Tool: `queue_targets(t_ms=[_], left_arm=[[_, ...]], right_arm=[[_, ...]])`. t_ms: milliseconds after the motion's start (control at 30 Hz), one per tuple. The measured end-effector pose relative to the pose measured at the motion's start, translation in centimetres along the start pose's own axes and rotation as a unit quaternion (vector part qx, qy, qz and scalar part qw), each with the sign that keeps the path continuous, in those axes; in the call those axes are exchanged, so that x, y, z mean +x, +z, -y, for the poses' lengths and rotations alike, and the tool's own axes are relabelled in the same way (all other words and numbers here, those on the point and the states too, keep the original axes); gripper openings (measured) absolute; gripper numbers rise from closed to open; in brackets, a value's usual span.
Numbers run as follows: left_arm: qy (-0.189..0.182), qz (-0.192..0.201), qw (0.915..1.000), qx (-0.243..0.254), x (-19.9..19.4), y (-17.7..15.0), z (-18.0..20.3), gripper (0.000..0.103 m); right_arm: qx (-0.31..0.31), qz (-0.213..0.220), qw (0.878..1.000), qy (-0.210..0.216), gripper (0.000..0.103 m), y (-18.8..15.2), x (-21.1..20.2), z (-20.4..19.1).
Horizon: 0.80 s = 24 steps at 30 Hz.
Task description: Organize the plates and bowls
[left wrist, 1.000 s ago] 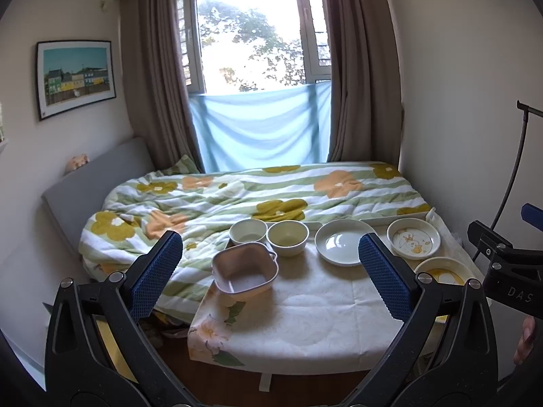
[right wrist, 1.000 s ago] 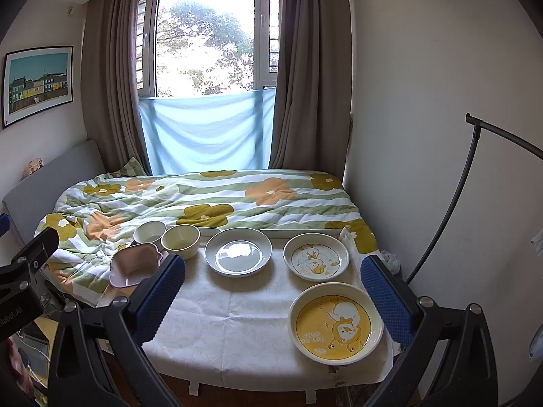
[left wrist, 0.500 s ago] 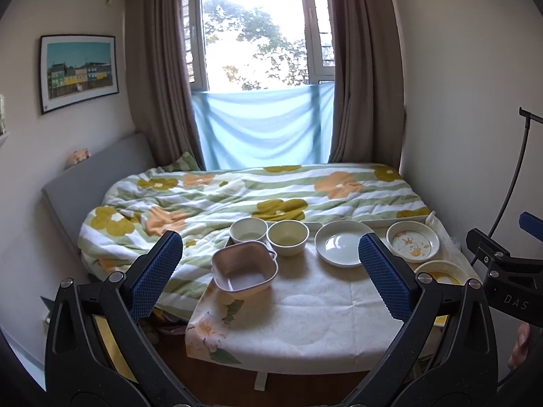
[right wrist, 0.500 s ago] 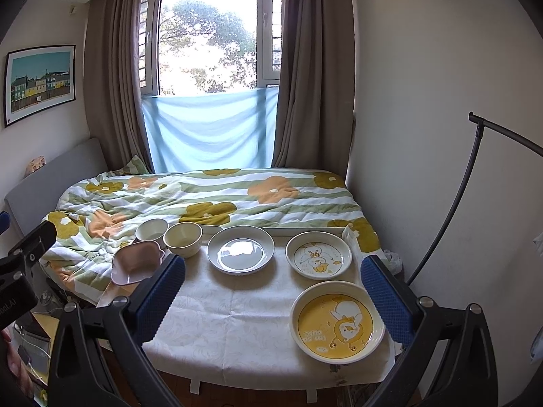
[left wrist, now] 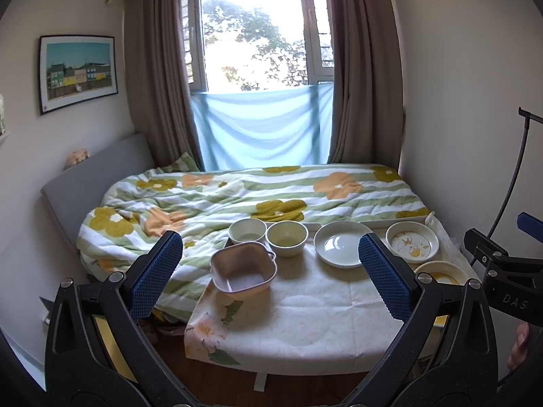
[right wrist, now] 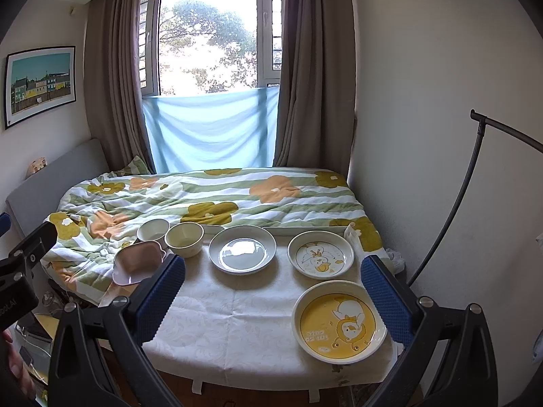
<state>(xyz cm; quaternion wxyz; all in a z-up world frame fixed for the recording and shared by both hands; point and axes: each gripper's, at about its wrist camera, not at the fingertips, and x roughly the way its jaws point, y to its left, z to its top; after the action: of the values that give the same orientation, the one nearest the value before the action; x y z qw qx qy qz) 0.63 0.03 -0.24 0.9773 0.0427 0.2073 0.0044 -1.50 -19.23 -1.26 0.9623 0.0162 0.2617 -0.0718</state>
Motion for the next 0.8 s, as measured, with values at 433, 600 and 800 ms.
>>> queue_targets(t_ms=[433,600,800], left_arm=[[-0.001,0.003,1.0000,0.001,0.07,0.14,-0.21,0.103],[0.002,0.006,1.0000,0.001,0.15,0.36,-0.40,0.103],[0.003,0.006,1.0000,0.002,0.23,0.34,-0.32,0.103]], right_arm=[[0.001,0.000,1.000,0.001,0.103,-0.03,0.02,0.07],[0.002,-0.001,1.000,0.001,0.103,0.00,0.04,0.17],[0.001,-0.001,1.000,0.002,0.103,0.00,0.08,-0.02]])
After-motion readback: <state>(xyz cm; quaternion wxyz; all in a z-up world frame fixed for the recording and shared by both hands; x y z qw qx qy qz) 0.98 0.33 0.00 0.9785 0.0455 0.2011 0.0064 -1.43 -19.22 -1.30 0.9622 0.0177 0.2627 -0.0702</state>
